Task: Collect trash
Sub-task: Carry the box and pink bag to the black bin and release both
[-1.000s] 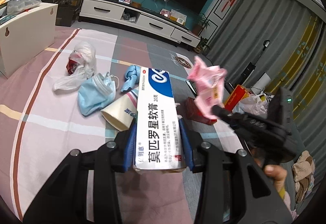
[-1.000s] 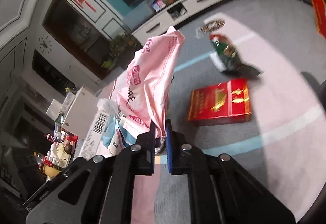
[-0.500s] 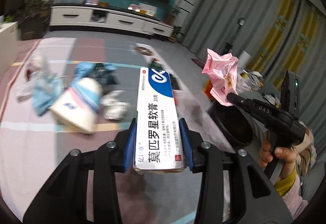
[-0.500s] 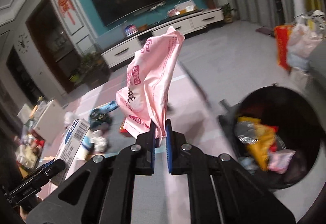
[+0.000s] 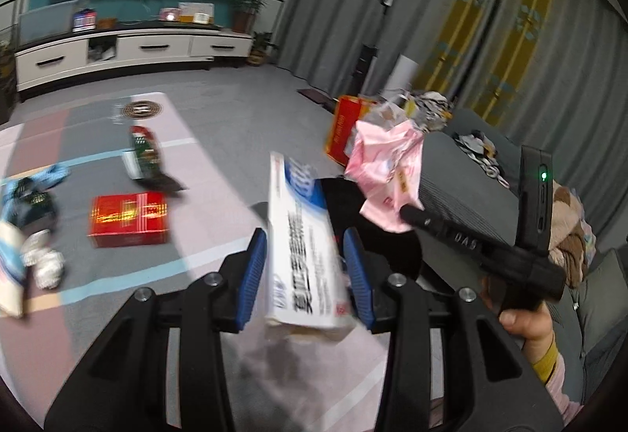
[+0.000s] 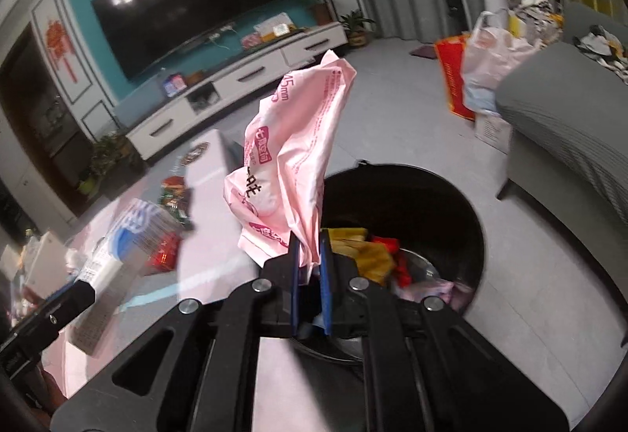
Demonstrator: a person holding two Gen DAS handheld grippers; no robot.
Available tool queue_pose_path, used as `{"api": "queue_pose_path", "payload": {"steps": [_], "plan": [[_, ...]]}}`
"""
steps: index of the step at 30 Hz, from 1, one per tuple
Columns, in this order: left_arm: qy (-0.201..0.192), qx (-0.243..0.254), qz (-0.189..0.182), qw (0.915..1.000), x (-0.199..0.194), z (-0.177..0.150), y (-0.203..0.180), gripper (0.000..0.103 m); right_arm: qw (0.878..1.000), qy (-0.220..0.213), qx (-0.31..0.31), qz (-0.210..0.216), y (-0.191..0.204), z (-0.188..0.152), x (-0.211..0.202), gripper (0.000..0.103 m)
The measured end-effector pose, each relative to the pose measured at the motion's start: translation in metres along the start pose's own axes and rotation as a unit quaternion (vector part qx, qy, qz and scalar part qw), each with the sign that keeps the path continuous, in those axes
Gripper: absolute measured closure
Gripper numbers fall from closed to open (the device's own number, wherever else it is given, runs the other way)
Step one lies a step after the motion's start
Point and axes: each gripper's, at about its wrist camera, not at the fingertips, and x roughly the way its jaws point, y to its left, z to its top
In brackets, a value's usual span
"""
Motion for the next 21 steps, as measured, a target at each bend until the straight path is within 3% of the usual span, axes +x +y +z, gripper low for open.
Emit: {"api": "queue_pose_path", "payload": {"steps": [5, 10, 11, 12, 13, 17, 21], "plan": [[0.028, -0.006, -0.024, 0.9993, 0.05, 0.006, -0.02, 0.062, 0.999, 0.011, 0.001, -0.037, -0.021, -0.004, 0.002, 0.093], [0.048, -0.069, -0.04, 0.9956, 0.085, 0.007, -0.009, 0.06, 0.999, 0.036, 0.021, -0.028, -0.039, -0.004, 0.016, 0.093], [0.045, -0.062, -0.03, 0.9966, 0.083, 0.004, -0.007, 0.056, 0.999, 0.037, 0.022, -0.024, -0.039, -0.004, 0.015, 0.093], [0.047, -0.055, -0.018, 0.9972, 0.081, 0.003, -0.005, 0.041, 0.999, 0.036, 0.021, -0.021, -0.039, -0.003, 0.015, 0.093], [0.048, -0.045, 0.0, 0.9979, 0.078, -0.001, -0.001, 0.035, 0.999, 0.036, 0.02, -0.019, -0.04, -0.002, 0.015, 0.093], [0.062, -0.012, 0.061, 0.9961, 0.069, -0.019, 0.018, 0.035, 0.999, 0.046, 0.024, -0.001, -0.036, -0.001, 0.019, 0.093], [0.086, 0.004, 0.094, 0.9918, 0.075, -0.036, 0.031, 0.025, 0.998, 0.051, 0.022, 0.015, -0.029, -0.001, 0.022, 0.093]]}}
